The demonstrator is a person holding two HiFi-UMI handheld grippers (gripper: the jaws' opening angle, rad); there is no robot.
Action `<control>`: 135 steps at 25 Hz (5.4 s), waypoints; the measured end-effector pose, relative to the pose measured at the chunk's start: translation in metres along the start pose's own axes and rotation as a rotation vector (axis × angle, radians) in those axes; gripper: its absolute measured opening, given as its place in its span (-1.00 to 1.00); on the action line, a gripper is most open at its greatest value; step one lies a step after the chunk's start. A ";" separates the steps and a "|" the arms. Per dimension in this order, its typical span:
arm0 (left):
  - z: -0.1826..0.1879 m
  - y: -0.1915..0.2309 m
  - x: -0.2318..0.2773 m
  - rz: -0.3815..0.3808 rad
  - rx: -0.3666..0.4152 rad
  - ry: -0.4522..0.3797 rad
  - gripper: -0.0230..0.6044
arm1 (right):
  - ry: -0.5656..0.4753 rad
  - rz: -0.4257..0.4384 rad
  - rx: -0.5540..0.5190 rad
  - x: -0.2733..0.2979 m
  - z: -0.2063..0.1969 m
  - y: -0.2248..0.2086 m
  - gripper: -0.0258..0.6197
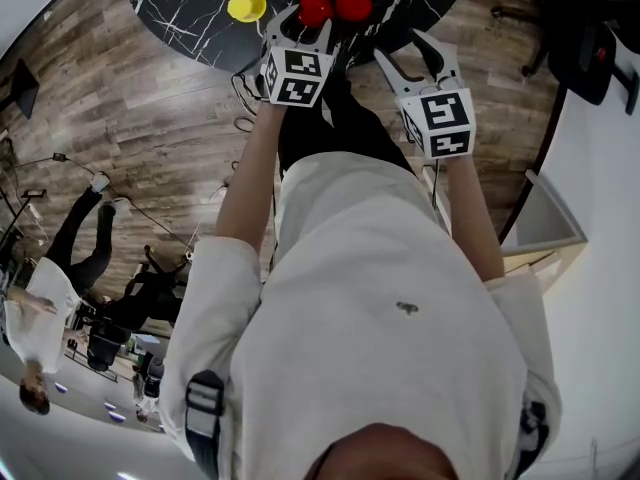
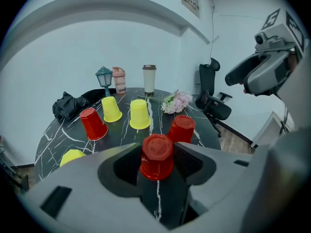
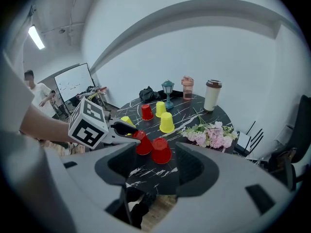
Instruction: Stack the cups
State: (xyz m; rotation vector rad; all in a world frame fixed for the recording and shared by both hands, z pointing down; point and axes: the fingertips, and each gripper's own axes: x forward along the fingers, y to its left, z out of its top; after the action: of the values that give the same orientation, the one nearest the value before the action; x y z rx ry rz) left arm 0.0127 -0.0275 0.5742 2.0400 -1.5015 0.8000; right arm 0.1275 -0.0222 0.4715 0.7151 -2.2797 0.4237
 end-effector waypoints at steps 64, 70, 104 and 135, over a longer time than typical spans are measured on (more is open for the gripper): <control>-0.026 0.124 -0.029 0.034 0.068 -0.010 -0.23 | 0.010 -0.067 0.034 0.046 0.056 0.058 -0.15; -0.024 0.113 -0.029 -0.003 0.092 -0.012 -0.23 | -0.004 -0.100 0.071 0.042 0.055 0.057 -0.15; -0.031 0.060 -0.031 -0.115 0.168 -0.009 -0.23 | -0.029 -0.145 0.103 0.034 0.053 0.053 -0.15; 0.000 0.074 -0.070 -0.109 0.069 -0.127 -0.17 | -0.042 -0.108 0.009 0.056 0.080 0.045 -0.15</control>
State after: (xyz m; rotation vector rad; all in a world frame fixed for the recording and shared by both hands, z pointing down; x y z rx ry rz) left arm -0.0740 -0.0012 0.5283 2.2396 -1.4328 0.6999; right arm 0.0242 -0.0457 0.4506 0.8546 -2.2670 0.3708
